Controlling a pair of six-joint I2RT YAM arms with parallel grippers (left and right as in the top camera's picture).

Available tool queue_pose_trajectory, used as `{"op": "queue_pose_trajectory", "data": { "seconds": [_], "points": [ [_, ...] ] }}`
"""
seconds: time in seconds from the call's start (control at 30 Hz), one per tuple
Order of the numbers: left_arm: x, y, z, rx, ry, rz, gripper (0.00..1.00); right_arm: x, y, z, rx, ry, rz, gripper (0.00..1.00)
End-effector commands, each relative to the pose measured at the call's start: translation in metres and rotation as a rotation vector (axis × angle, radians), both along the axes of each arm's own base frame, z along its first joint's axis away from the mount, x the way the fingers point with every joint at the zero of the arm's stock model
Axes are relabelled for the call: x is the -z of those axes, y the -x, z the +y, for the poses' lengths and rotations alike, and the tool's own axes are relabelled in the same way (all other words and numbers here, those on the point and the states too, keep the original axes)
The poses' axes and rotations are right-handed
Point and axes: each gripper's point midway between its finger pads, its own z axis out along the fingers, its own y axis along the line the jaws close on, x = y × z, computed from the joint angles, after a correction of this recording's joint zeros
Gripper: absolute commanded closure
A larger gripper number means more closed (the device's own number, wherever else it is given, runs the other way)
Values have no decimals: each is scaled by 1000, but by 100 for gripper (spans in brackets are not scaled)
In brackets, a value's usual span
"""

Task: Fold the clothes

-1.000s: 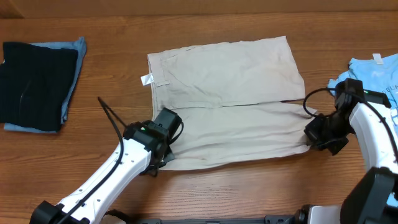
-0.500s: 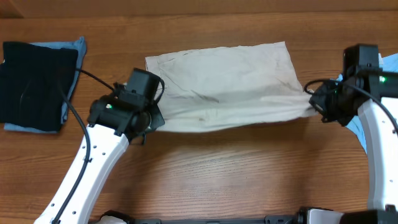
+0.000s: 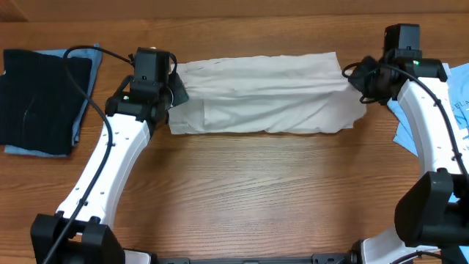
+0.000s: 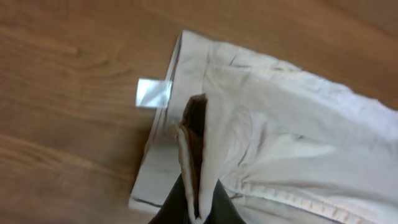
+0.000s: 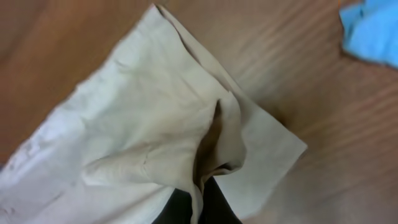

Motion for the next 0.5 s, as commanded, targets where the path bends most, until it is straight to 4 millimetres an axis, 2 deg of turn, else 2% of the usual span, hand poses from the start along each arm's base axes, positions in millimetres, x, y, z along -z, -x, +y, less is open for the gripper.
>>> {"op": "queue_pose_trajectory", "data": {
  "seconds": [0.0,0.13,0.23,0.3,0.4,0.47],
  "points": [
    [-15,-20,29,-62,-93,-83,96,3,-18,-24,60,76,-29,96],
    [-8,-40,27,-58,-95,-122,95,11,-30,-24,67,73,-50,96],
    [15,-53,27,-61,-101,-106,96,22,-39,-20,68,60,-52,96],
    [25,-59,35,-87,-122,-103,96,28,-47,-17,59,60,-63,96],
    [38,-65,46,-112,-126,-87,95,46,-64,0,24,60,-82,96],
    [48,-68,53,-124,-128,-73,94,51,-77,10,3,61,-118,96]
  ]
}}
